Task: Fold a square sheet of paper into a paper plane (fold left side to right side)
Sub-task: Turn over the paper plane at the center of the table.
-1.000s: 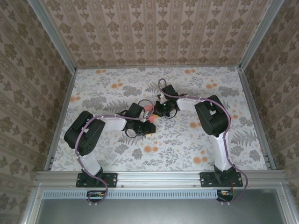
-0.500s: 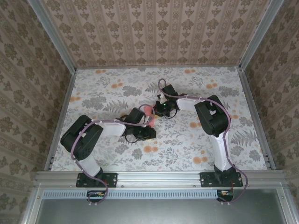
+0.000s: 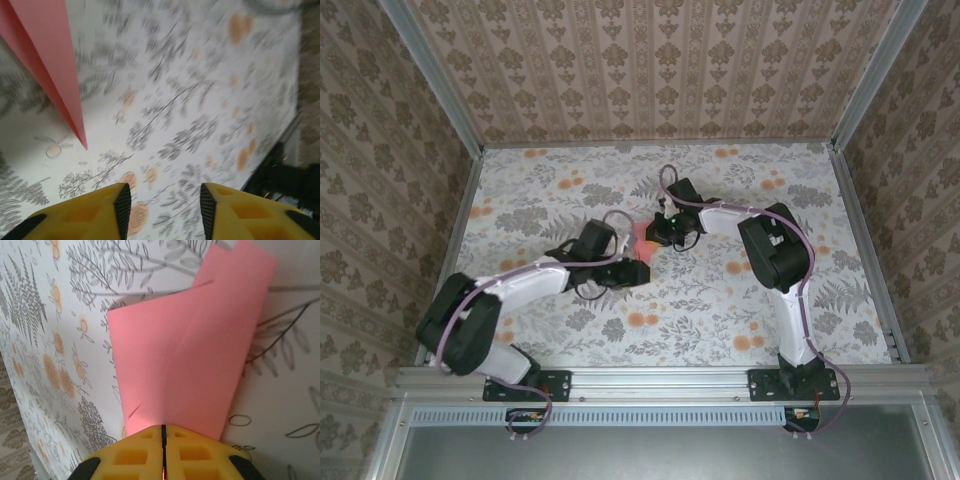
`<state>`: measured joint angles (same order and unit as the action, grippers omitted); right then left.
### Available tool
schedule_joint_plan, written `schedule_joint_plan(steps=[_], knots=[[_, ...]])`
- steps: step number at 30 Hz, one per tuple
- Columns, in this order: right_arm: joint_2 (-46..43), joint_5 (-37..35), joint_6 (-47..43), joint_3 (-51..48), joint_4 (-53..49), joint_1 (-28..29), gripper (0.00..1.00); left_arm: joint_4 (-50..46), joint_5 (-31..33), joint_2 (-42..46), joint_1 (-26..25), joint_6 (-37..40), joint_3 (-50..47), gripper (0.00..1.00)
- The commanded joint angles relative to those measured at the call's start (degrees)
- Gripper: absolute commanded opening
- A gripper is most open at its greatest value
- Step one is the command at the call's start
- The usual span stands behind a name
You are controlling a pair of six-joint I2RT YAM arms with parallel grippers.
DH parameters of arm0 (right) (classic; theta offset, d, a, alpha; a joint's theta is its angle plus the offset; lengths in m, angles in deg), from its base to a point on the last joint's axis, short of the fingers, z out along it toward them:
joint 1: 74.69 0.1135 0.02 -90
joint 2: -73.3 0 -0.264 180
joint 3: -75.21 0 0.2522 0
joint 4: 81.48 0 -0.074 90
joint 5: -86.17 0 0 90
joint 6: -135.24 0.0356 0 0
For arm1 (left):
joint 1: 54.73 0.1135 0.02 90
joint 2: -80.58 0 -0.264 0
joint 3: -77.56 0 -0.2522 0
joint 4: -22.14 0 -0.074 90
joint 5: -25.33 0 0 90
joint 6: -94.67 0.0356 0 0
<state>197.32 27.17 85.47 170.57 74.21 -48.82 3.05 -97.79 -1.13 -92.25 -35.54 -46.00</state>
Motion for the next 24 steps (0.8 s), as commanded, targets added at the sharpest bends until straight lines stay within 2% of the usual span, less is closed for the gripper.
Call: schedule_joint_plan(steps=[1, 7, 8, 12, 16, 24], knots=[[-5.27, -3.31, -2.65, 2.68, -1.56, -0.64, 0.15, -3.35, 1.23, 5.58, 4.22, 3.65, 2.44, 0.51], [-14.24, -11.2, -5.96, -1.38, -5.2, -0.26, 0.28, -5.36, 6.84, 10.7, 11.04, 5.27, 3.2, 0.64], [-15.92, -13.61, -6.33, -2.7, -6.16, 0.0, 0.31, -5.31, 7.57, 10.93, 13.38, 5.38, 3.19, 0.65], [-20.21, -20.55, -6.88, -6.91, -9.83, 2.04, 0.42, -4.41, 9.87, 10.97, 16.58, 5.32, 3.26, 0.67], [-19.04, -19.72, -5.78, -8.13, -9.98, 4.79, 0.45, -1.96, 11.11, 10.05, 17.98, 4.66, 3.45, 0.69], [-11.56, -22.81, -5.19, -2.38, -13.92, 9.16, 0.47, -2.32, 12.01, 8.94, 18.36, 5.46, 4.48, 0.71]])
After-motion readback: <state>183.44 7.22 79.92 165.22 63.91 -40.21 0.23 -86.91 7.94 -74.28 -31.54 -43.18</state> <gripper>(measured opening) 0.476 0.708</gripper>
